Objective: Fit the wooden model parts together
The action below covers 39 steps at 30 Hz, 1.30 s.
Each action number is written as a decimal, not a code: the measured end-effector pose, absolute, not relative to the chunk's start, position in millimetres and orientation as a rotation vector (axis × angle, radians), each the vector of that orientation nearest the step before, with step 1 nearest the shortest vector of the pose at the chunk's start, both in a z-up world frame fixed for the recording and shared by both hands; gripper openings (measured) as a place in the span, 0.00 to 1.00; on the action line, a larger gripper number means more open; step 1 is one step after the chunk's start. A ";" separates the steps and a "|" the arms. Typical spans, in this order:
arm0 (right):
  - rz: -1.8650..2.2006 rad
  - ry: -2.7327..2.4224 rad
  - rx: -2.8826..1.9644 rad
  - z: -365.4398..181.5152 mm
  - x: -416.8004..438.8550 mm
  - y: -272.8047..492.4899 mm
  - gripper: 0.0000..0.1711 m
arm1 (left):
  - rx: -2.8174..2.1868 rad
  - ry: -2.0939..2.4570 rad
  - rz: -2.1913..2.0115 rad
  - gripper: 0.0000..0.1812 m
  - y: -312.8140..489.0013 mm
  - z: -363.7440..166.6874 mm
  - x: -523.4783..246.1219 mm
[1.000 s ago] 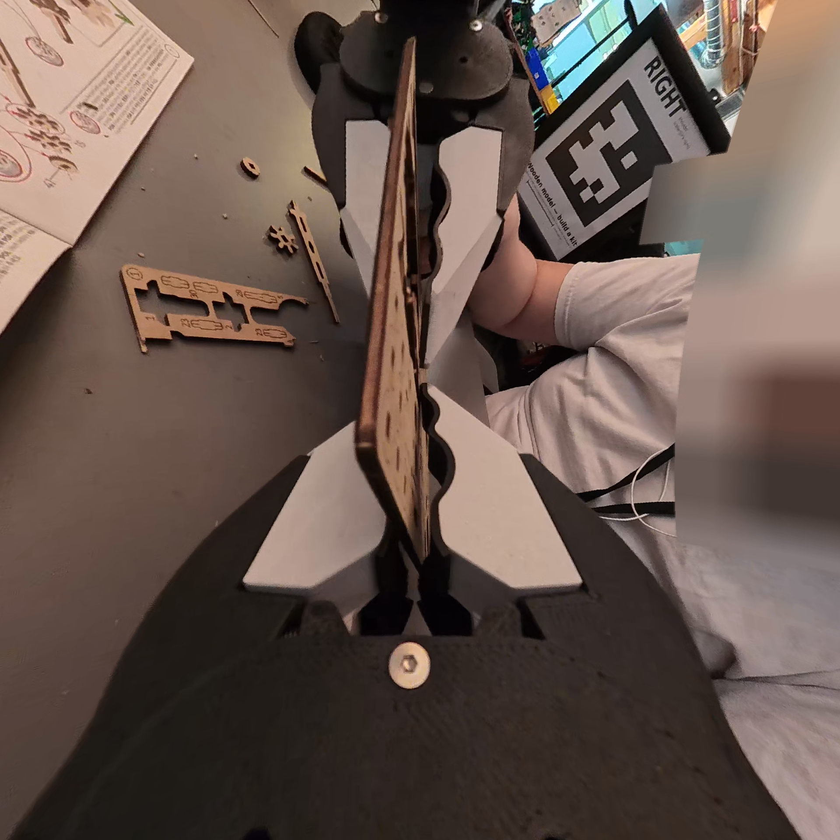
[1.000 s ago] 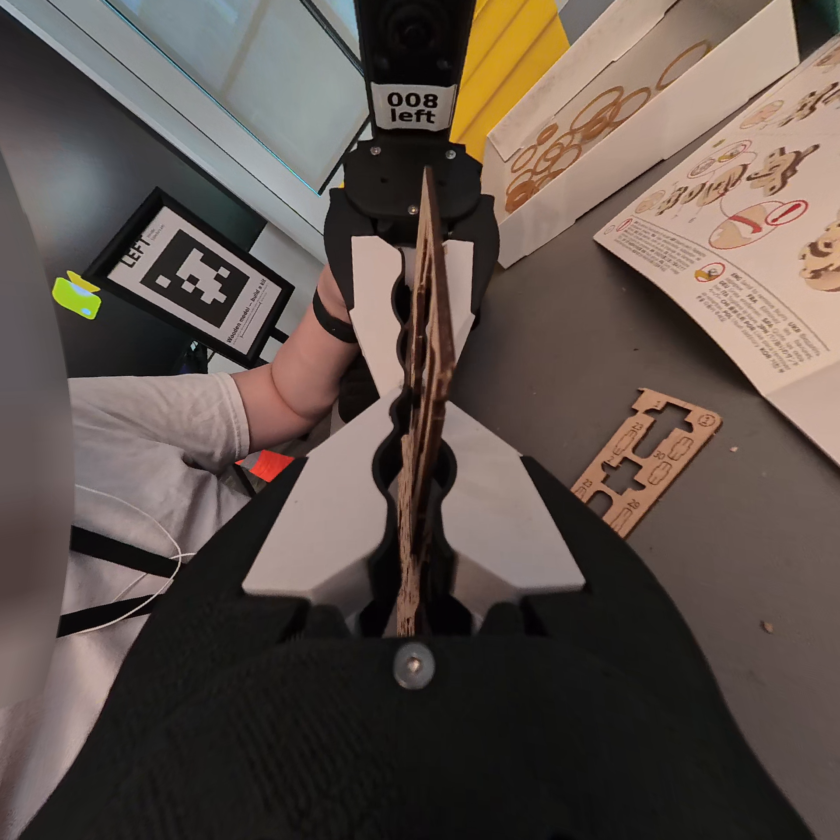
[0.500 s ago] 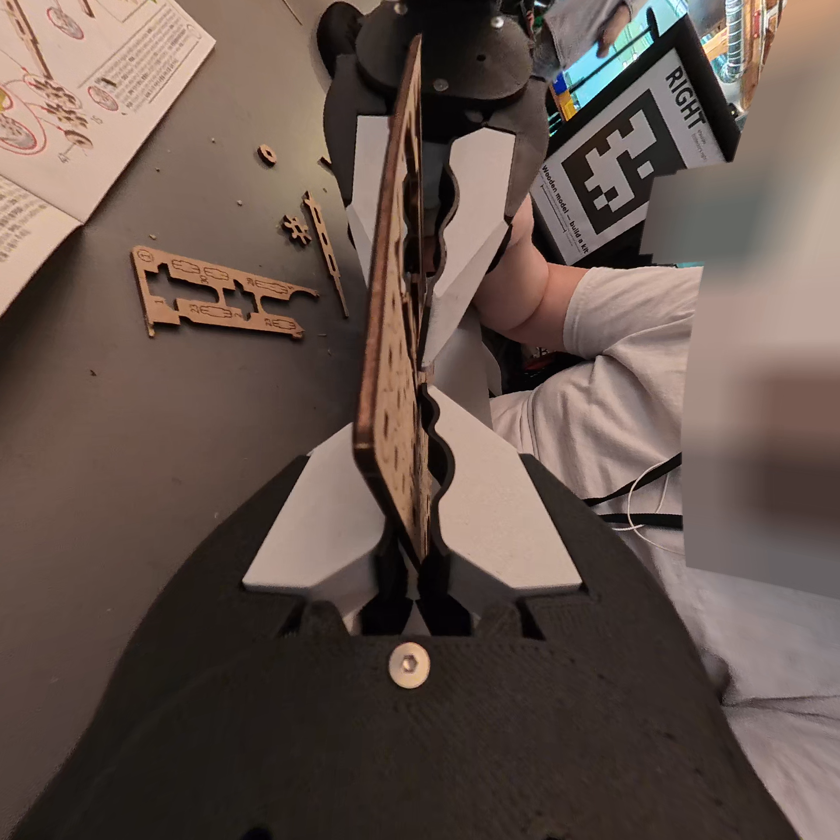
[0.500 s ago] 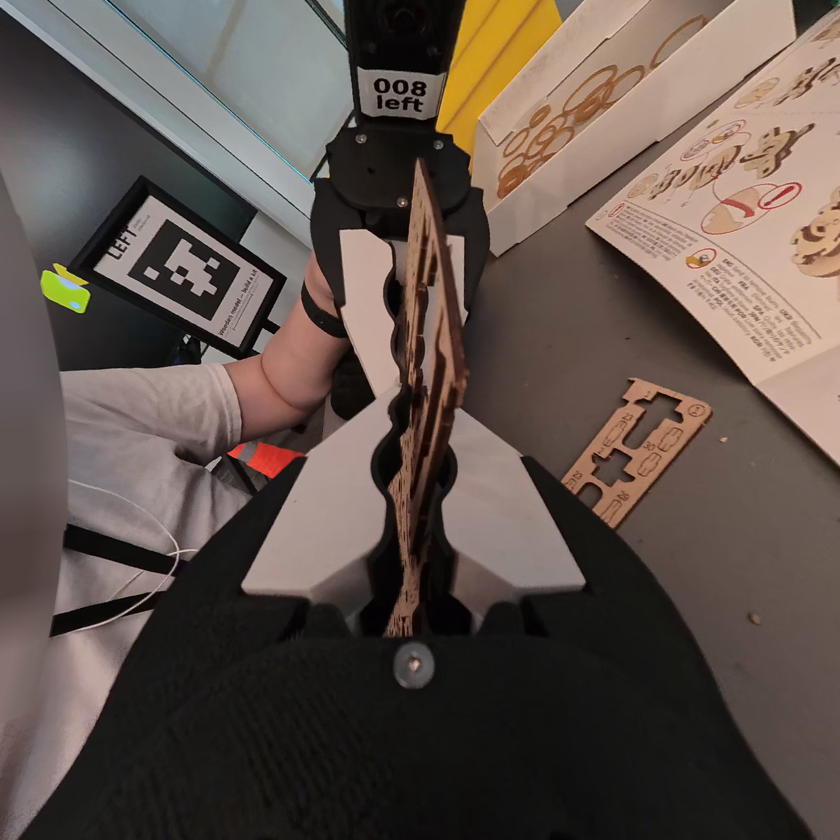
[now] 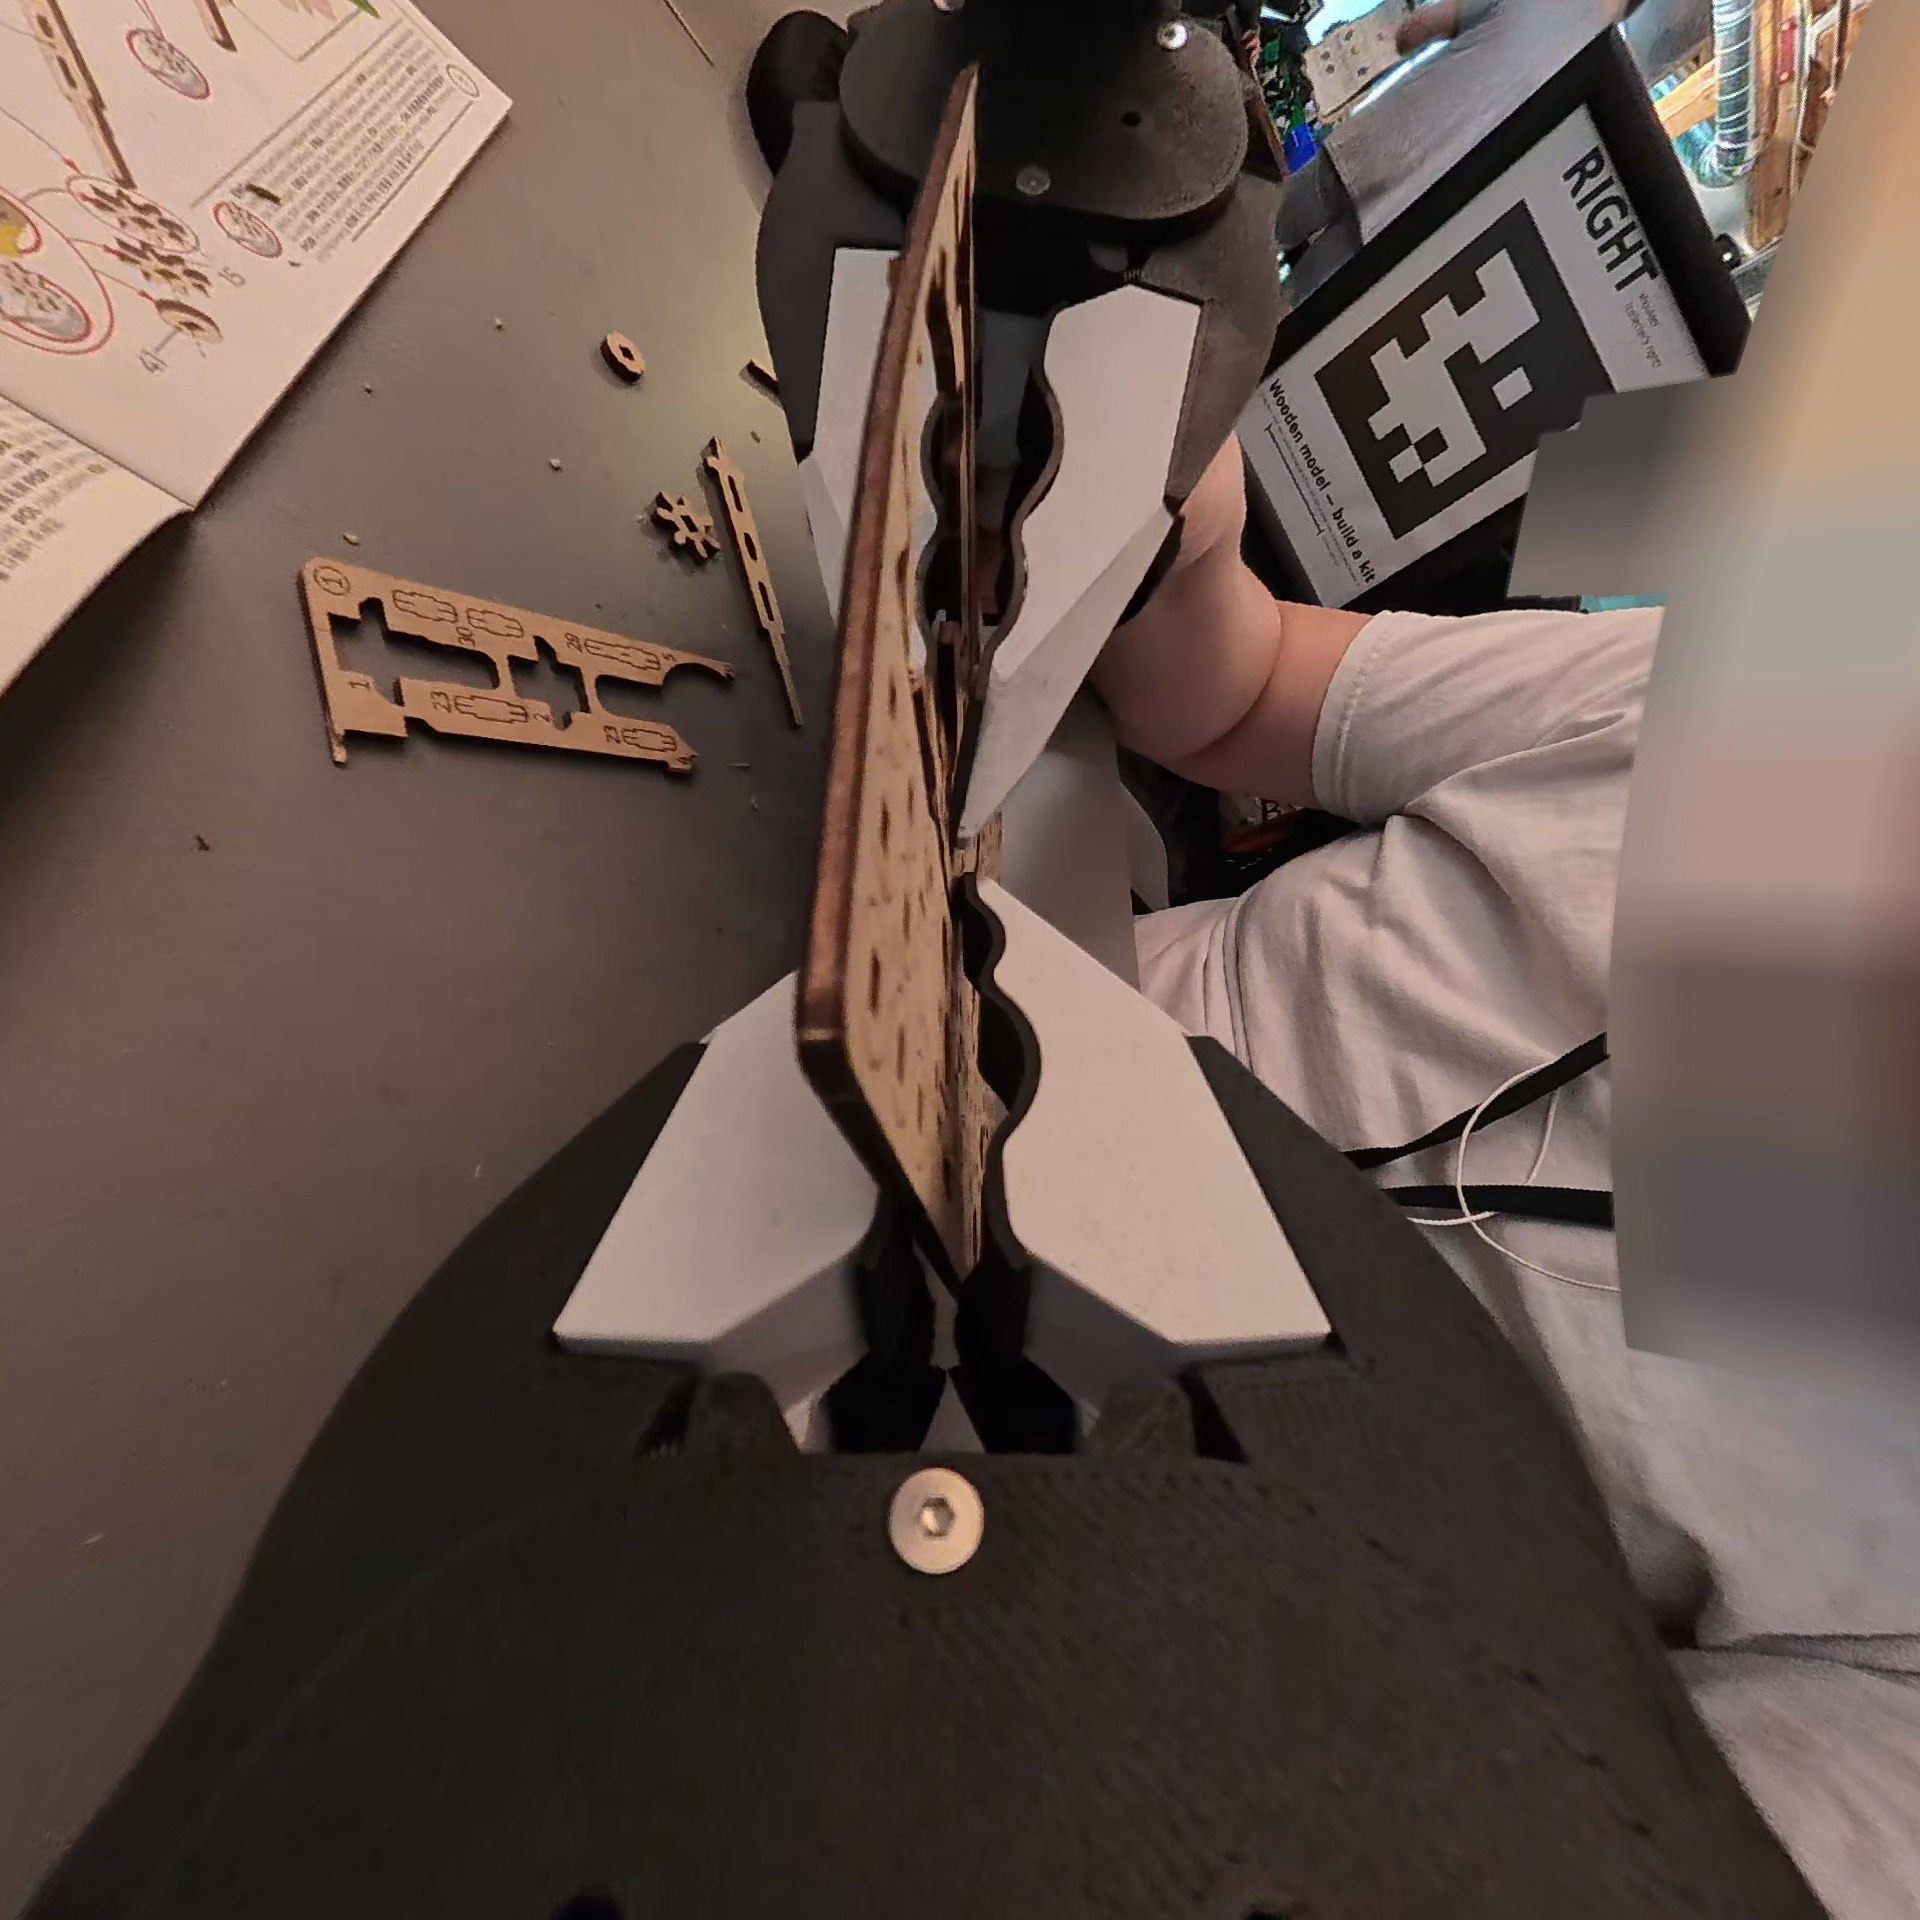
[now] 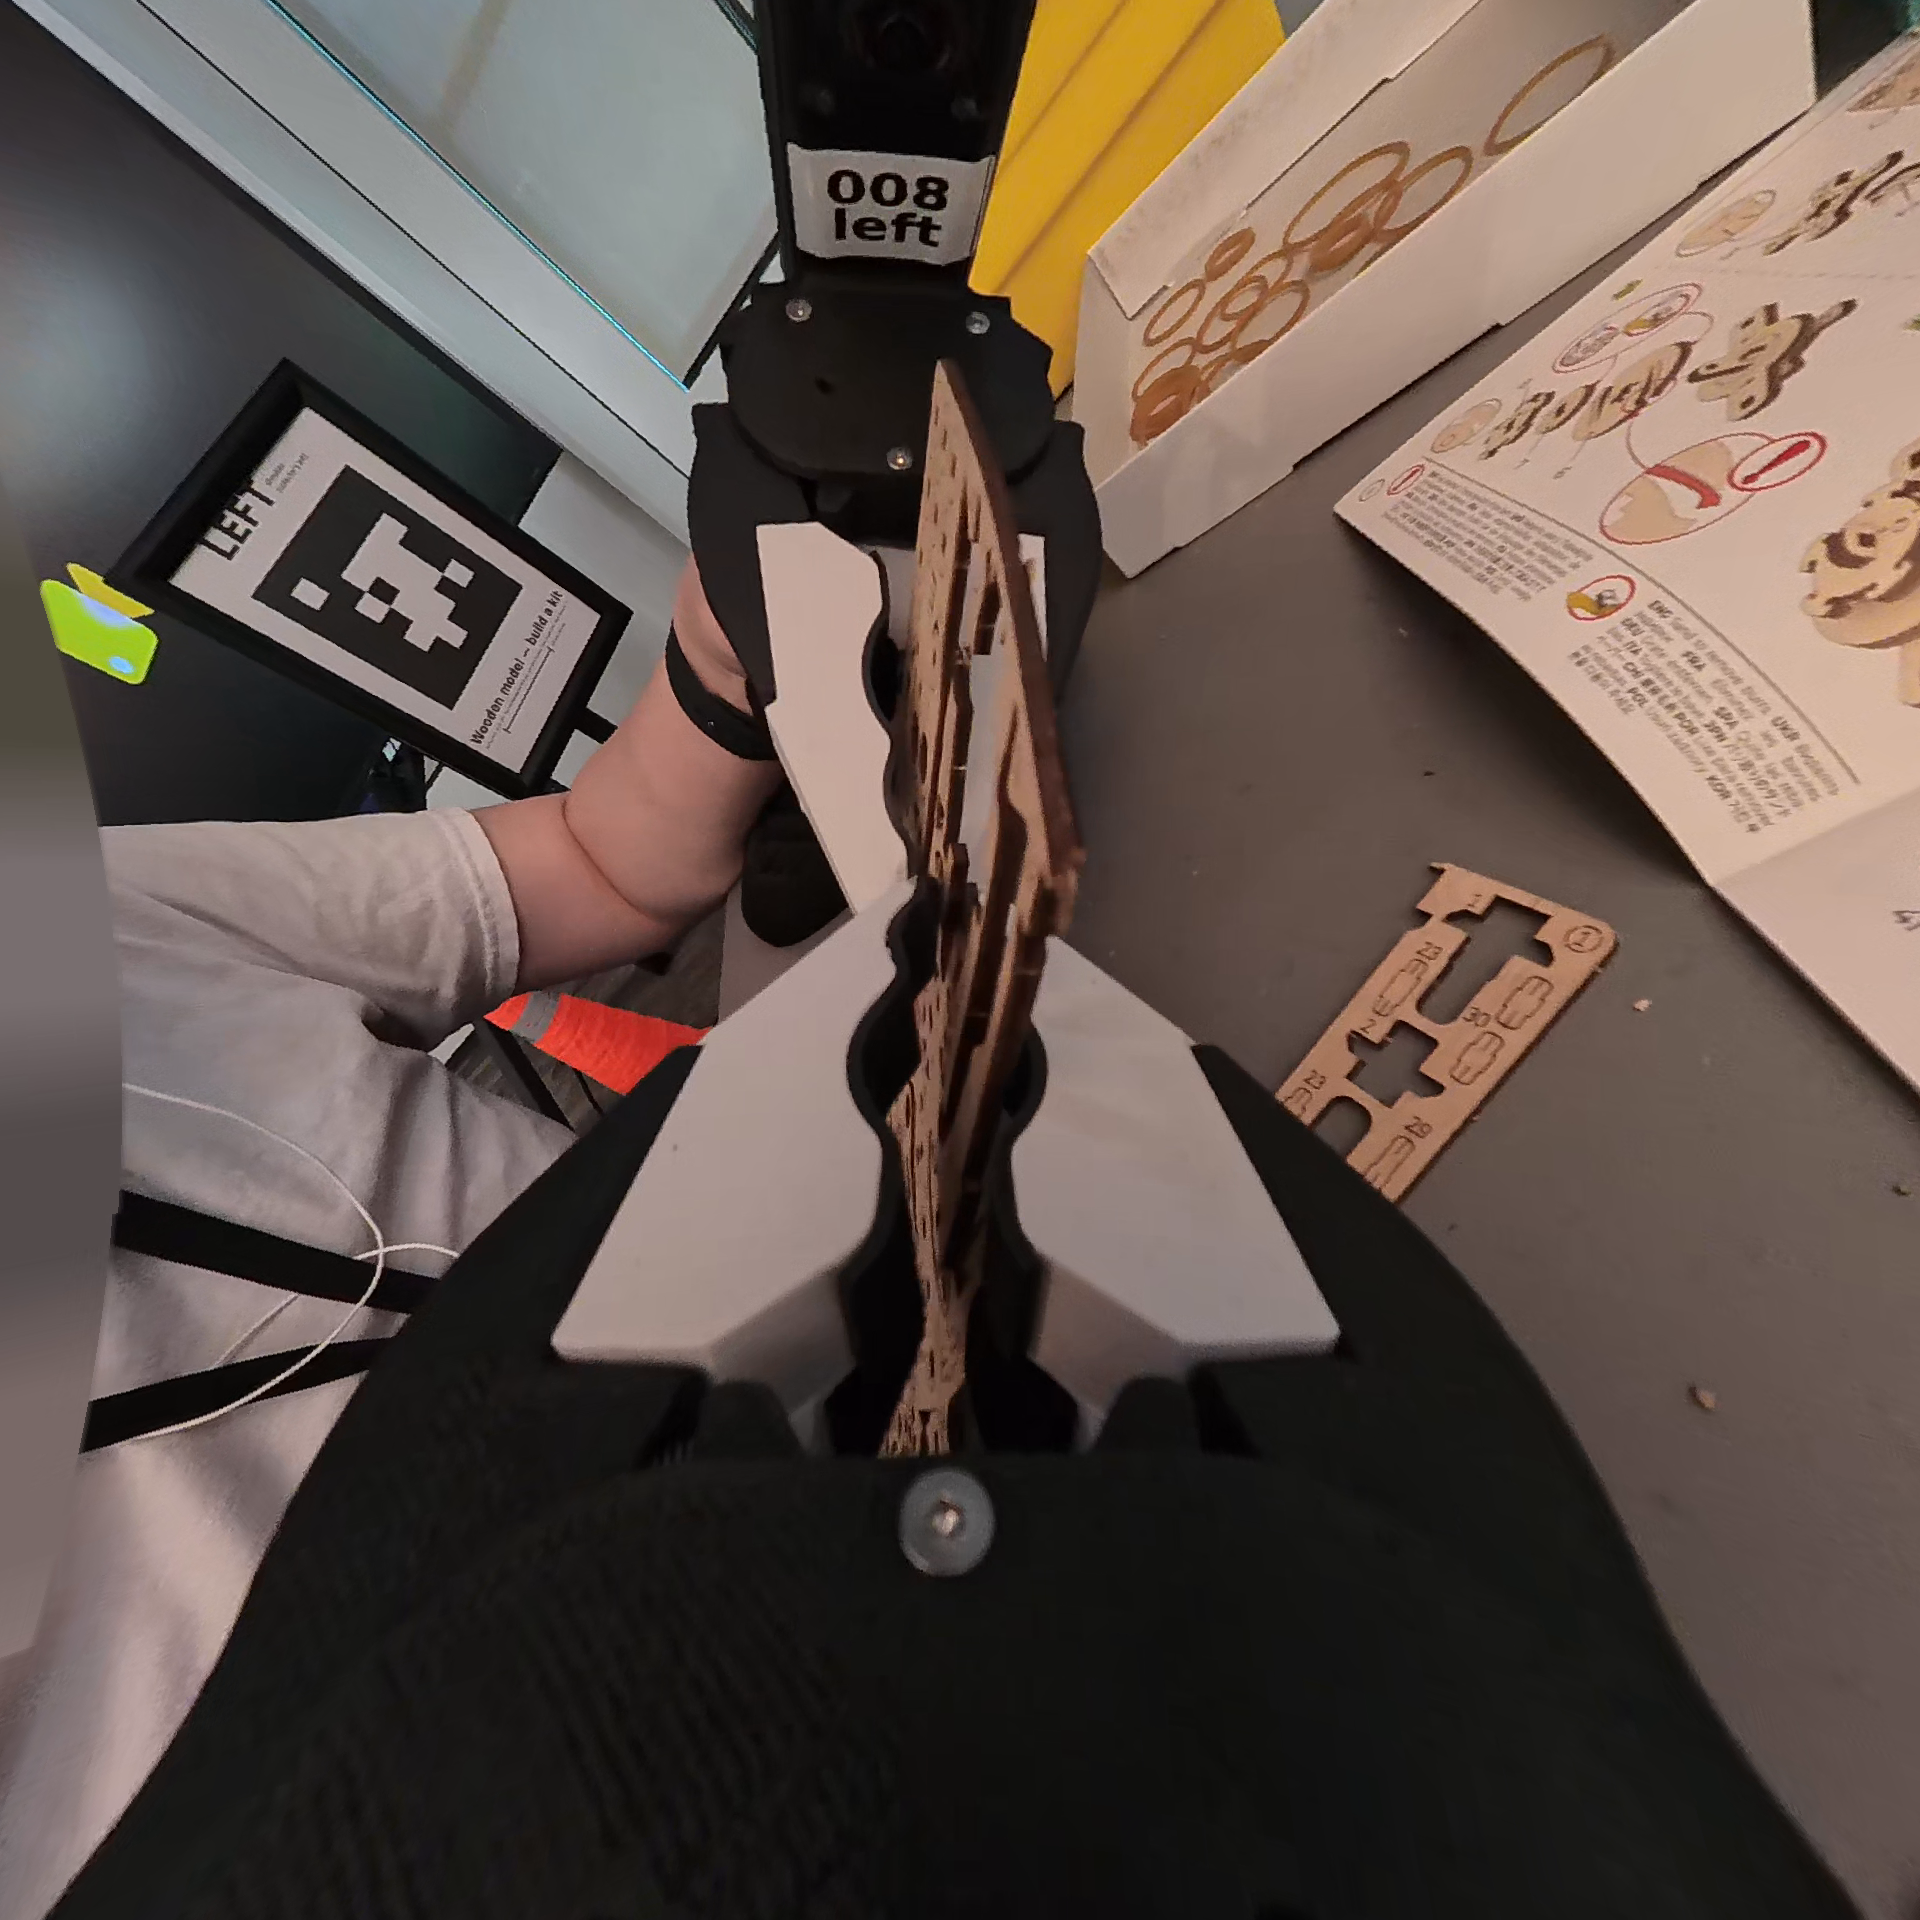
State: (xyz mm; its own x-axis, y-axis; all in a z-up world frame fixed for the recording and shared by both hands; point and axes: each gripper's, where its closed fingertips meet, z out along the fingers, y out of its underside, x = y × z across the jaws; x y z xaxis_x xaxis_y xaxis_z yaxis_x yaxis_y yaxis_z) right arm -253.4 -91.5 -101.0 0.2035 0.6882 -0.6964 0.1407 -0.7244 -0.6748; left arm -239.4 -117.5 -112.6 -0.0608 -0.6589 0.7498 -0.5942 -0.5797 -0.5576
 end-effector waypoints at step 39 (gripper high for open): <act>0.834 -1.550 -2.330 -106.8 -262.9 -82.4 0.06 | -2.148 1.418 -1.780 0.00 -112.0 -114.8 -249.6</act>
State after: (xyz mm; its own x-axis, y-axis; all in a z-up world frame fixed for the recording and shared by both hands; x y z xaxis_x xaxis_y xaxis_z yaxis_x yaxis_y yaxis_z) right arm -262.9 -82.4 -106.8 0.2819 0.8996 -0.3335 0.7741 -0.4186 -0.4749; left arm -249.6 -112.0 -114.8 -0.0579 -0.6291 0.7751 -0.6148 -0.5893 -0.5242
